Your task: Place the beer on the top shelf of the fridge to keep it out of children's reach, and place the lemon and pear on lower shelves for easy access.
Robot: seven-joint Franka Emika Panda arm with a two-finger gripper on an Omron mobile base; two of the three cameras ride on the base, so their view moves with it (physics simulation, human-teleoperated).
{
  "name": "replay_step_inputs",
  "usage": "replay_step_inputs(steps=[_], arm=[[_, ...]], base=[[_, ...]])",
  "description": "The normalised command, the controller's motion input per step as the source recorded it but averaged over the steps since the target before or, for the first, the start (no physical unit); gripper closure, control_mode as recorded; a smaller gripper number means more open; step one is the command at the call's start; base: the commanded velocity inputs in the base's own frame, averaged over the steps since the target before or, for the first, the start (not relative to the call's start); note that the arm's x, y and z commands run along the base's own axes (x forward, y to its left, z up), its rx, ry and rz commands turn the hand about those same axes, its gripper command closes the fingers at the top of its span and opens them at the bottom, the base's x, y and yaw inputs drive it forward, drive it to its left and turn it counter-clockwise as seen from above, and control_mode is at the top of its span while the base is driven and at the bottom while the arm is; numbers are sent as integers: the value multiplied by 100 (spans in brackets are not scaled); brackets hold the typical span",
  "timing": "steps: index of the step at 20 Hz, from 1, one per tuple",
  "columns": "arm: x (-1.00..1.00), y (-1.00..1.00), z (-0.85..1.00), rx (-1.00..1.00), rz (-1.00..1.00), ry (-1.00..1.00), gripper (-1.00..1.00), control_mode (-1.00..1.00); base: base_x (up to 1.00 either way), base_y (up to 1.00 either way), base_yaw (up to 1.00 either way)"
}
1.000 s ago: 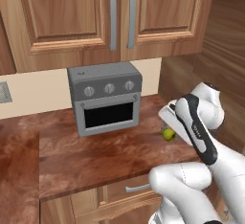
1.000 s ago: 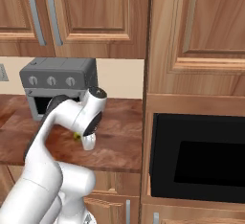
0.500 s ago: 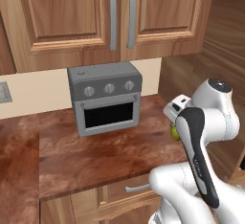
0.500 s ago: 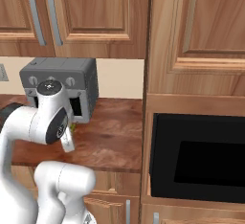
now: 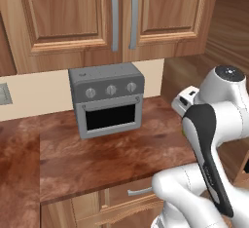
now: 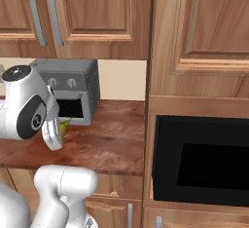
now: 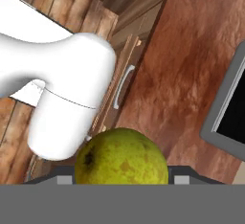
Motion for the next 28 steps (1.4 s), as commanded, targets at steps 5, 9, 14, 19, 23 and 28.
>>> replay_step_inputs(steps=[5,9,14,19,23,28], arm=[[-77,-6,0,-2,-6,-18,100,-100],[-85,0,2,-4,-4,-12,100,-100],[0,0,0,0,0,0,100,100],[0,0,0,0,0,0,100,100],[0,0,0,0,0,0,100,100],[0,0,0,0,0,0,100,100]], base=[[0,0,0],[0,0,0],[-100,-41,-14],[-85,-95,-40],[-50,-100,-49],[-15,-100,-56]])
